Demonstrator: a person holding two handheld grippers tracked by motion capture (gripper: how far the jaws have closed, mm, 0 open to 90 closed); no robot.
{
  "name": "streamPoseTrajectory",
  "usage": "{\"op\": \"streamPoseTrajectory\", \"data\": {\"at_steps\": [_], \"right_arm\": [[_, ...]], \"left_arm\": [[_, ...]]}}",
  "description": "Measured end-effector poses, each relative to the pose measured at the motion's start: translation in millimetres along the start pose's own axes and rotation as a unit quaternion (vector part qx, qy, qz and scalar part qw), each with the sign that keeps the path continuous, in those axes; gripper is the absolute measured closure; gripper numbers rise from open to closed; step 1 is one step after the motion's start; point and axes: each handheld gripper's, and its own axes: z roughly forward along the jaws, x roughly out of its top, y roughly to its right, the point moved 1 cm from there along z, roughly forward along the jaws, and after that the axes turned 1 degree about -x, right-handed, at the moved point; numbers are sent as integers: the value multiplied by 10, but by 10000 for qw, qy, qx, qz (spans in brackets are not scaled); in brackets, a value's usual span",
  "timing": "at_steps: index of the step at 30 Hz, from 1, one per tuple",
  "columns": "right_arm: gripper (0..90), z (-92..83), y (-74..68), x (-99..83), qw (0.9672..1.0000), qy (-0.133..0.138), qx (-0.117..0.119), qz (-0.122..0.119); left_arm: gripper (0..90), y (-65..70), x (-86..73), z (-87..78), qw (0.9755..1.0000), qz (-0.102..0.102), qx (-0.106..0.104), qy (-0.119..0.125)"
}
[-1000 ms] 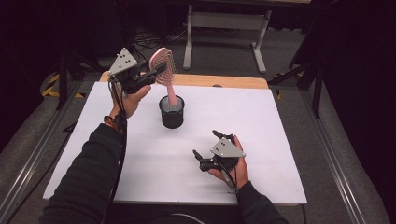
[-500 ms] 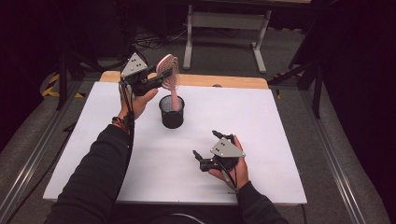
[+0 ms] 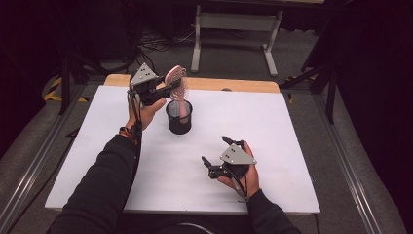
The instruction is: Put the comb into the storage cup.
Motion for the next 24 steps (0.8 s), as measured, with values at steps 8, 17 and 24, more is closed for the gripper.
{"op": "streamPoseTrajectory", "data": {"at_steps": [8, 17, 24], "right_arm": [[82, 0, -8, 2, 10000, 21, -13, -26], [81, -1, -23, 9, 10000, 21, -20, -83], [81, -2, -30, 10, 9999, 15, 2, -106]], "left_arm": [[635, -35, -83, 10, 10000, -86, 0, -37], [635, -15, -134, 28, 9998, -147, -61, -76], [634, -33, -197, 47, 9997, -228, -45, -117]]}}
